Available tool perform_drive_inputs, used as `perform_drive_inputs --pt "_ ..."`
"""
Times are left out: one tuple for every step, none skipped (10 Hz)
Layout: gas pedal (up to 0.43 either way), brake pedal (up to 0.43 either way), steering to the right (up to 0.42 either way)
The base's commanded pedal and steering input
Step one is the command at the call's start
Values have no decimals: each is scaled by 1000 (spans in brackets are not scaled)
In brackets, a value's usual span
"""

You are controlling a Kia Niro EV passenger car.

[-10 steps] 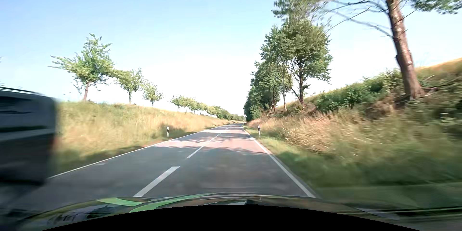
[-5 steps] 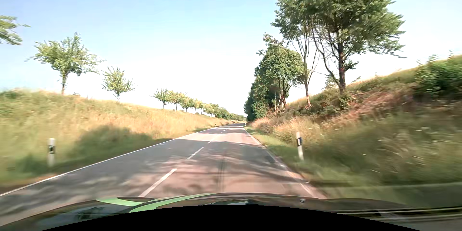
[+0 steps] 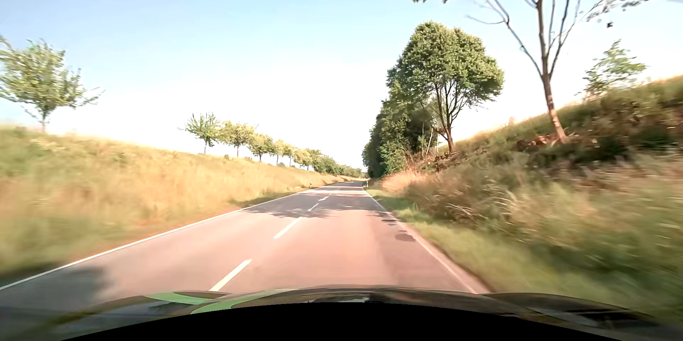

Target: Follow the waypoints while adhering to traffic rules and regulations

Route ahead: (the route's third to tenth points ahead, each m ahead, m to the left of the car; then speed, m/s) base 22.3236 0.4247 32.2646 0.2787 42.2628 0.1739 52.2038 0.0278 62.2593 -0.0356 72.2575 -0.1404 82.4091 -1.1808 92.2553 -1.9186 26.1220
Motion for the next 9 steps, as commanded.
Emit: perform_drive_inputs --pt "669 0 -2" --pt "661 0 0" --pt "642 0 2" --pt "622 0 3" --pt "571 0 3" --pt "500 0 3" --pt "429 0 3" --pt "358 0 3" --pt "299 0 3"
